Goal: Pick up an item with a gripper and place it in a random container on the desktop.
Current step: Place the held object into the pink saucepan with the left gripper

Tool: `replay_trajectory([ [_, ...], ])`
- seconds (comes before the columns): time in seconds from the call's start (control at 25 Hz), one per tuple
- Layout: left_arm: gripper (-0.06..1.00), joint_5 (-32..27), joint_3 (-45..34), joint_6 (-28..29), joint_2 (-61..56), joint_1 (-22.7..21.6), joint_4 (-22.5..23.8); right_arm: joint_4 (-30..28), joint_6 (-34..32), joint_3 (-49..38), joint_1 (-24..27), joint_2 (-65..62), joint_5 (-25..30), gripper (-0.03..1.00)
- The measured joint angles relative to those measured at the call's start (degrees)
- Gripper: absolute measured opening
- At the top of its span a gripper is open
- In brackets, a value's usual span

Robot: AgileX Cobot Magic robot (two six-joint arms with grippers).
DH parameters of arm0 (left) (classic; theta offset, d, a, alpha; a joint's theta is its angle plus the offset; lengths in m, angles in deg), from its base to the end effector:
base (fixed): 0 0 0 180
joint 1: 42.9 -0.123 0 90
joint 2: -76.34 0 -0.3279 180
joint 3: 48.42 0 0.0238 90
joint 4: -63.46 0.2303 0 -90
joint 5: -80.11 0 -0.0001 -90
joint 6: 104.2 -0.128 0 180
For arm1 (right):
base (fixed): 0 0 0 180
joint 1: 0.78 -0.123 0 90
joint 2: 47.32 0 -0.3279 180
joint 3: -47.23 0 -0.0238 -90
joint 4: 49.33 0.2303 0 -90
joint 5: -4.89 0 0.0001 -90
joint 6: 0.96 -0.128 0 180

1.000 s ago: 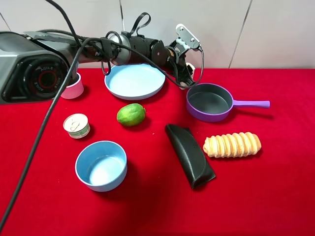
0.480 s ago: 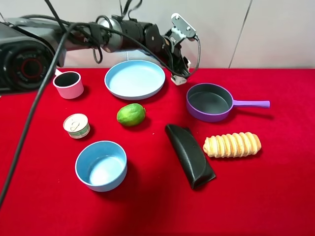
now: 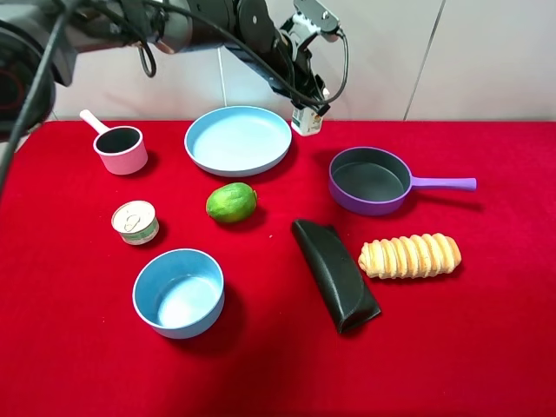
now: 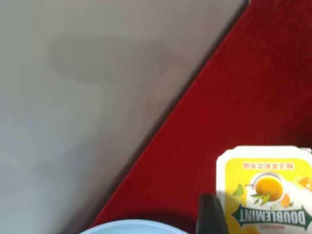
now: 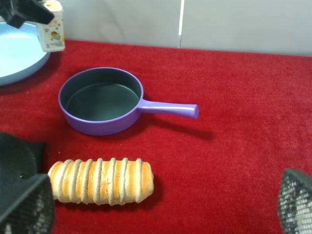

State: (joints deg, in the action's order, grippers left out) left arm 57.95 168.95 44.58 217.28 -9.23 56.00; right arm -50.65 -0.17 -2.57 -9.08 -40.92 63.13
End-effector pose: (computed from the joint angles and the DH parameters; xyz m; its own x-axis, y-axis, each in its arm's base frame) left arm 0.4859 -0.3312 0.2243 -0.1995 0.6269 -0.7531 0.7341 0.6047 0.3089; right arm -0.0306 -0.0070 0.2544 -0.4059 -0.0854 -0.9099 -0.1372 0.9900 -0.0317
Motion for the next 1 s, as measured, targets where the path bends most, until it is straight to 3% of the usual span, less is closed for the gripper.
replay_trajectory([
  [0.44, 0.47, -6.98, -3.25, 0.22, -6.54, -1.43, 1.53, 0.00, 0.00, 0.00, 0.00, 0.00, 0.00, 0.69],
  [1.0, 0.47, 2.95, -30.19, 0.43, -26.80, -9.50, 1.66, 0.00, 0.00, 0.00, 0.00, 0.00, 0.00, 0.69],
])
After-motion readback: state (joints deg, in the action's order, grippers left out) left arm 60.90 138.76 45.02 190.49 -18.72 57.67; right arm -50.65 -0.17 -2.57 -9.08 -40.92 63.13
